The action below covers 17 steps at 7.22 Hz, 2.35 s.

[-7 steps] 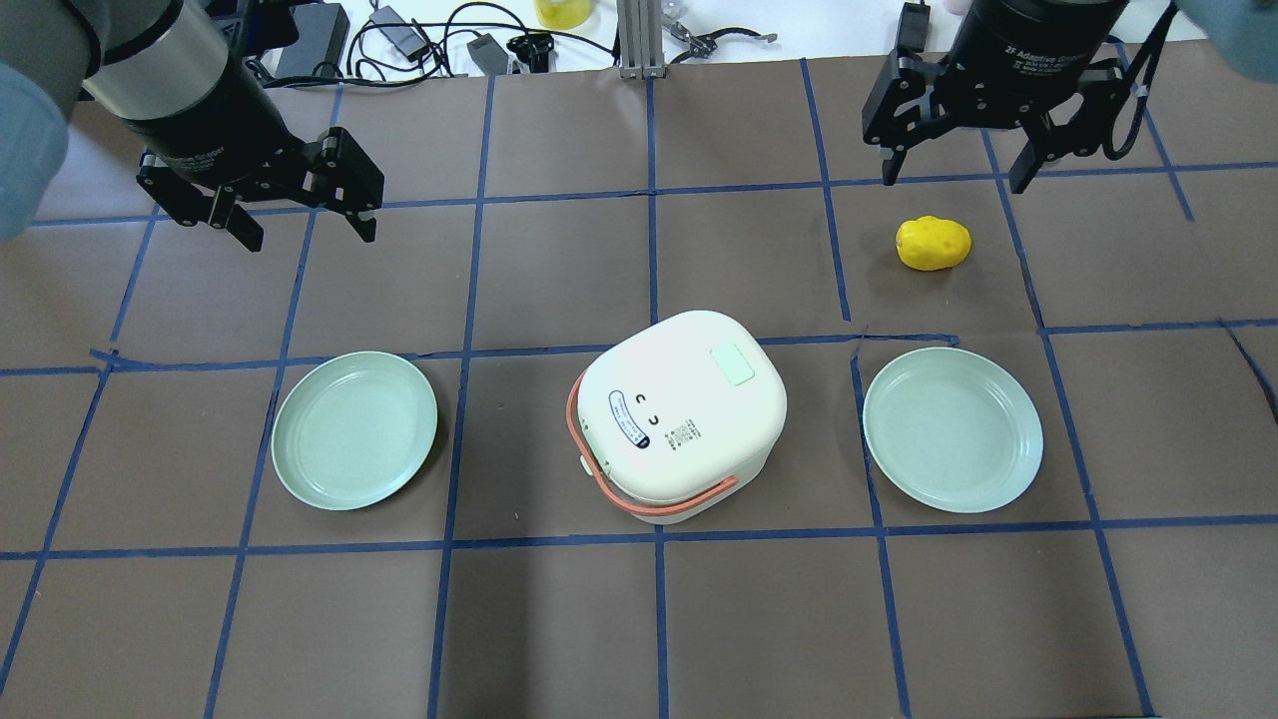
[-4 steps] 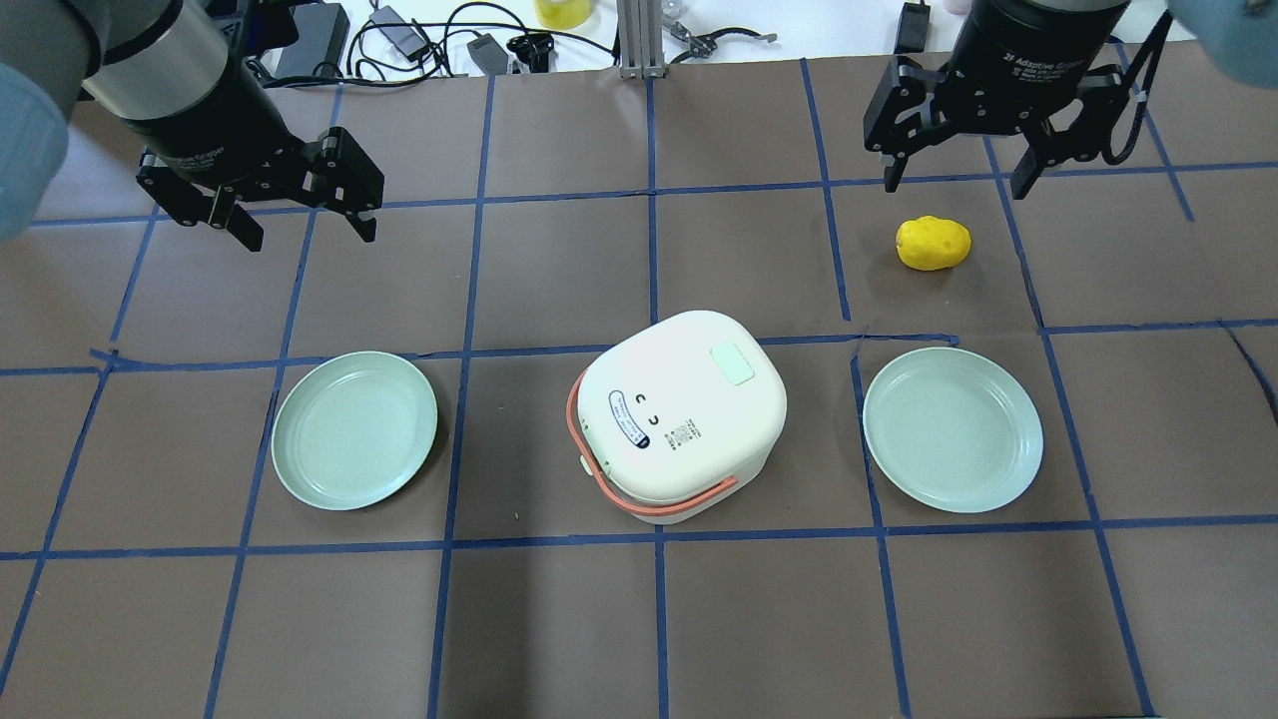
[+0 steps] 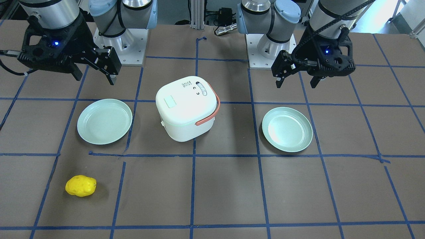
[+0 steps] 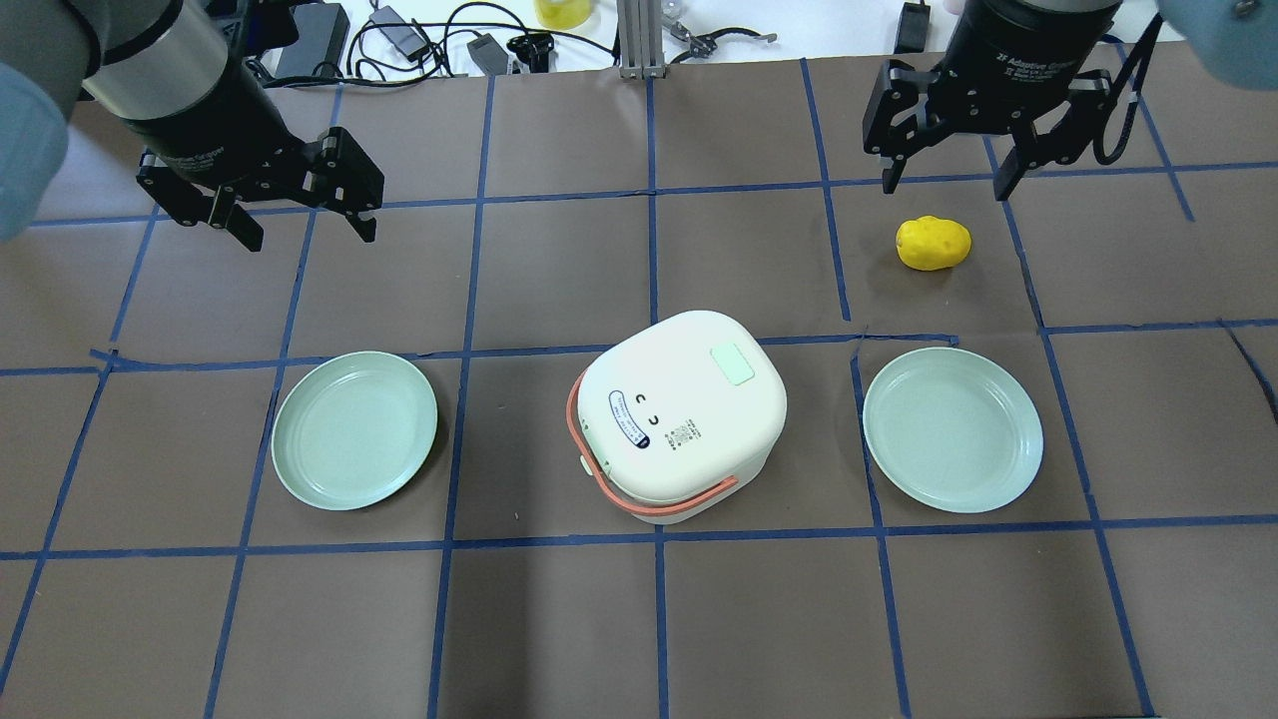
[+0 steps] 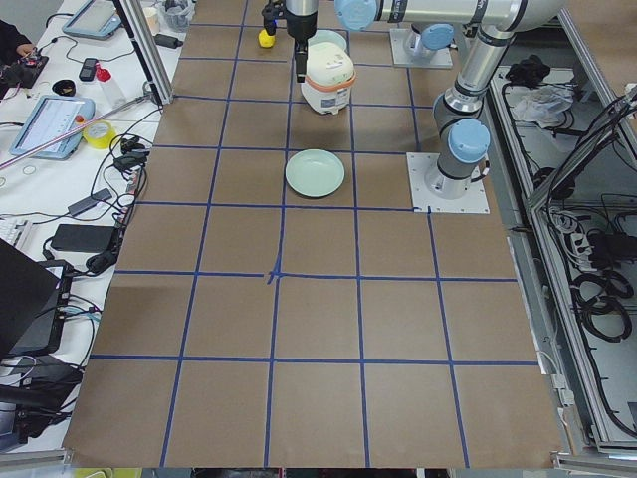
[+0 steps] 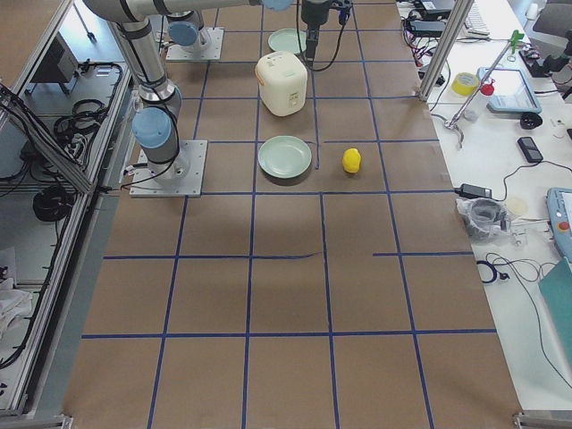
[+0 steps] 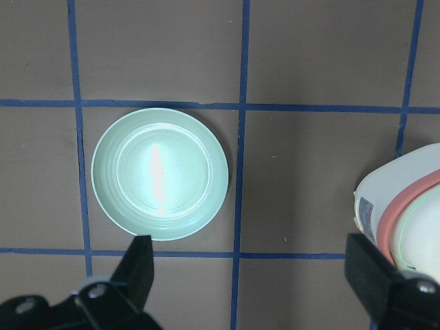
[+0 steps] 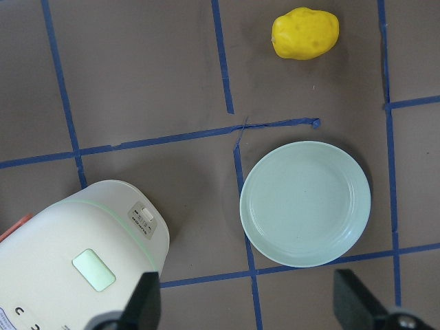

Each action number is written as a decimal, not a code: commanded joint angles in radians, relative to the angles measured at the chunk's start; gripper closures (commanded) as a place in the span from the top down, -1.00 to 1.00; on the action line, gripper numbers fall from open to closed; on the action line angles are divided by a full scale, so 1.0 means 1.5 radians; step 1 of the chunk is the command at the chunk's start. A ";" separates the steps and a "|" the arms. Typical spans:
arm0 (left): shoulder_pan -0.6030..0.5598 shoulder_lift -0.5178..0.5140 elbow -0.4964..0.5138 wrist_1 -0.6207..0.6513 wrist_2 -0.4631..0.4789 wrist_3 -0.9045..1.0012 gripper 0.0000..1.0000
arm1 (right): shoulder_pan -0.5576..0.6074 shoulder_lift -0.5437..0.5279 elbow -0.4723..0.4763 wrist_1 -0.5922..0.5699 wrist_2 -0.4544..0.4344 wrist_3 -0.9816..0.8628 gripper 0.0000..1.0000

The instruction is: Press rice cooker button

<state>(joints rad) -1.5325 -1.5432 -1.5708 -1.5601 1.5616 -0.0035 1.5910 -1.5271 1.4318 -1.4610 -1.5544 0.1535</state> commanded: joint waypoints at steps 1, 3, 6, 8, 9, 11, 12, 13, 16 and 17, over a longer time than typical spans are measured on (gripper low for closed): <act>0.000 0.000 0.000 0.000 0.000 0.000 1.00 | 0.011 0.011 0.000 0.005 0.039 0.005 -0.80; 0.000 0.000 0.000 0.000 0.000 0.000 1.00 | 0.053 0.020 0.017 0.001 0.072 0.007 -1.00; 0.000 0.000 0.000 0.000 0.000 -0.001 1.00 | 0.113 0.042 0.060 -0.038 0.072 0.020 -1.00; 0.000 0.000 0.000 0.000 0.000 0.000 1.00 | 0.152 0.052 0.111 -0.077 0.072 0.021 -1.00; 0.000 0.000 0.000 0.000 0.000 0.000 1.00 | 0.158 0.052 0.133 -0.093 0.072 0.020 -1.00; 0.000 0.000 0.000 0.000 0.000 0.000 1.00 | 0.159 0.053 0.164 -0.122 0.072 0.018 -1.00; 0.000 0.000 0.000 0.000 0.000 -0.001 1.00 | 0.159 0.053 0.168 -0.131 0.072 0.018 -1.00; 0.000 0.000 0.000 0.000 0.000 0.000 1.00 | 0.159 0.059 0.175 -0.135 0.072 0.015 -1.00; 0.000 0.000 0.000 0.000 0.000 -0.001 1.00 | 0.159 0.072 0.175 -0.167 0.072 0.016 -1.00; 0.000 0.000 0.000 0.000 0.000 0.000 1.00 | 0.159 0.072 0.178 -0.166 0.072 0.016 -1.00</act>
<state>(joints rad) -1.5324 -1.5432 -1.5708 -1.5601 1.5616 -0.0038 1.8300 -1.4202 1.6958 -1.7074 -1.4465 0.1778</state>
